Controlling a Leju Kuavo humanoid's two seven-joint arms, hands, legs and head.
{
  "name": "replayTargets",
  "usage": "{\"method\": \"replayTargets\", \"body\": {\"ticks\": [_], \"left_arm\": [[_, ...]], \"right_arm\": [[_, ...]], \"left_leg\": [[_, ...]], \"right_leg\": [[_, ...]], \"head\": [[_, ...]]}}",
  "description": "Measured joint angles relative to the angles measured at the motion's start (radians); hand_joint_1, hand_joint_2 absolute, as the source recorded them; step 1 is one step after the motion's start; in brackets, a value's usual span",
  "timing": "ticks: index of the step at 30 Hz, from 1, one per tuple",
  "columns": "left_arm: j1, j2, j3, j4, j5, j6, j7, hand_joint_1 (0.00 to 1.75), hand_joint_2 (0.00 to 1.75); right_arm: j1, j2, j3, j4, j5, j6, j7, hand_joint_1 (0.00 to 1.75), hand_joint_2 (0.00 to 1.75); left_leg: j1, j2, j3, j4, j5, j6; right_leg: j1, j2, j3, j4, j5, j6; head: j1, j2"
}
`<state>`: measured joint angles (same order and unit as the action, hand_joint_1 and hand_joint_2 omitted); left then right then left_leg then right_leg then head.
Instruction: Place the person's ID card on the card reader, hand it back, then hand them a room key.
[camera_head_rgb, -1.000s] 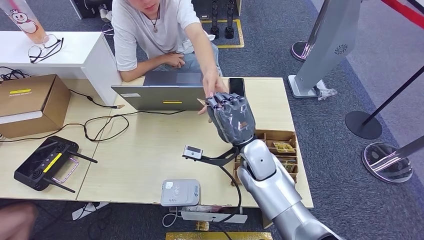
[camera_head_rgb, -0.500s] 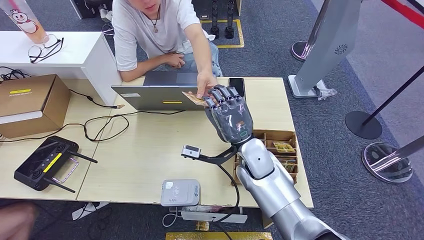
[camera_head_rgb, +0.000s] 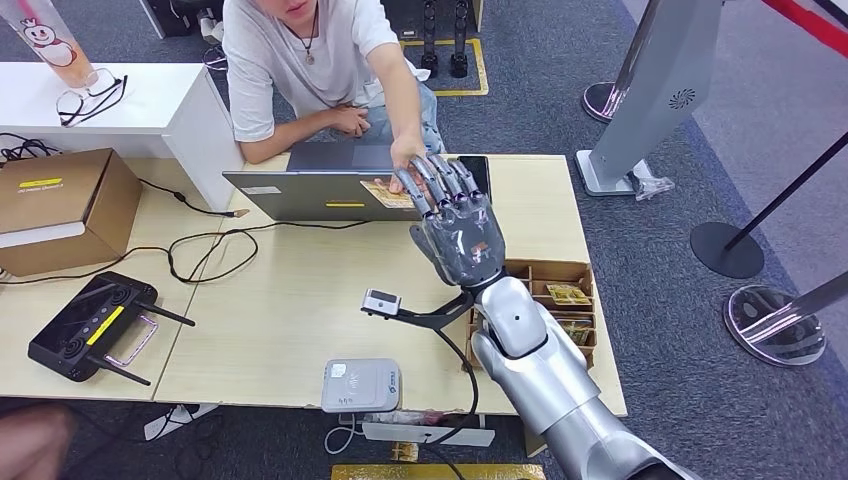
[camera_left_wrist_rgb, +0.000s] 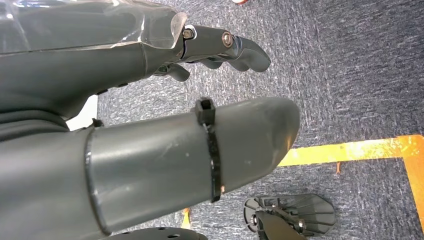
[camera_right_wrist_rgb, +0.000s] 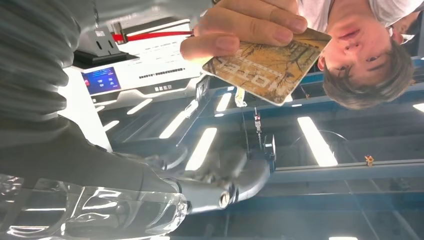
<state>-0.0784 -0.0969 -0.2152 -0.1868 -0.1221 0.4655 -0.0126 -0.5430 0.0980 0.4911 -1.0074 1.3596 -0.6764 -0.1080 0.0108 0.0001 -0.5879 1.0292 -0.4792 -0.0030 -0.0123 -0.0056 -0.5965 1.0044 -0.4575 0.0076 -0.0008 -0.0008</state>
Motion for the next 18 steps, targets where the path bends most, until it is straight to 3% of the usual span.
{"method": "replayTargets", "body": {"ticks": [14, 18], "left_arm": [[0.0, 0.0, 0.0, 0.0, 0.001, 0.002, -0.004, 0.0, 0.0], [0.007, 0.0, 0.0, 0.0, 0.006, 0.006, -0.085, 0.0, 0.0]], "right_arm": [[0.011, 0.0, 0.002, -0.025, -0.03, -0.011, -0.004, 0.0, 1.75], [0.032, -0.002, -0.002, -0.046, -0.097, -0.011, -0.023, 0.0, 1.75]], "left_leg": [[0.0, 0.0, 0.0, 0.0, 0.0, 0.0], [0.0, 0.0, 0.0, 0.0, 0.0, 0.0]], "right_leg": [[0.0, 0.0, 0.0, 0.0, 0.0, 0.0], [0.0, 0.0, 0.0, 0.0, 0.0, 0.0]], "head": [[0.0, 0.0], [0.0, 0.0]]}}
